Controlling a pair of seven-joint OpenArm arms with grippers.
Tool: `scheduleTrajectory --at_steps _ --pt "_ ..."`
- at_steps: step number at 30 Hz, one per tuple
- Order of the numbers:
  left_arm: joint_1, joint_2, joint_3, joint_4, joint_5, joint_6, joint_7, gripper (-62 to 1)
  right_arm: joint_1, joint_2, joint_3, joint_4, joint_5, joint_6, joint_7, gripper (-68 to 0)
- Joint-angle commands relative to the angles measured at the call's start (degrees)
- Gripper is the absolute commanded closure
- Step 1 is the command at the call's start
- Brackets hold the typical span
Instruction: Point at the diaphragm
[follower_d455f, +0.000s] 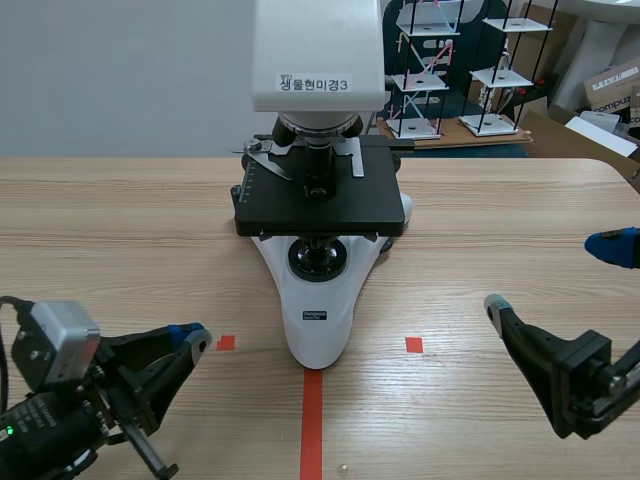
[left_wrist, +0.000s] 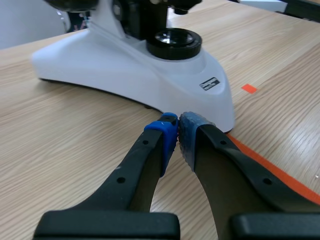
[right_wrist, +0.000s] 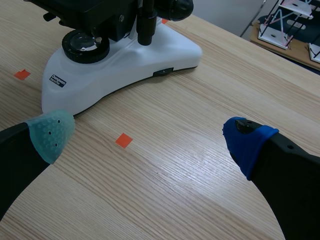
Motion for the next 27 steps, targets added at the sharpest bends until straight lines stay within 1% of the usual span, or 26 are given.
scheduleTrajectory --at_steps 1,5,8,14,21,25,27 --pt "-1.7 0.6 1.5 0.3 -0.6 0.6 -2.4 -5.5 0.0 0.7 0.1 0.9 0.4 -0.2 0.6 -67.9" --pt "-6.4 2.5 5.5 -5.0 1.1 1.2 -4.6 -5.5 0.0 0.7 0.1 0.9 0.4 -0.2 0.6 -67.9" --pt "-9.1 4.0 7.1 -8.9 1.5 1.7 -6.0 -5.5 0.0 0.7 0.1 0.9 0.4 -0.2 0.6 -67.9" --pt "-12.8 7.3 7.6 -15.7 1.5 2.1 -12.5 -5.5 0.0 0.7 0.1 0.9 0.4 -0.2 0.6 -67.9" --pt "-15.3 10.6 8.4 -20.9 1.5 2.0 -17.0 -5.5 0.0 0.7 0.1 0.9 0.4 -0.2 0.6 -67.9" --pt "-16.1 11.6 8.6 -22.9 1.5 2.1 -20.8 -5.5 0.0 0.7 0.1 0.9 0.4 -0.2 0.6 -67.9" --pt "-16.5 12.2 8.6 -23.7 1.6 2.1 -21.3 -5.5 0.0 0.8 0.1 0.9 0.4 -0.2 0.7 -67.9"
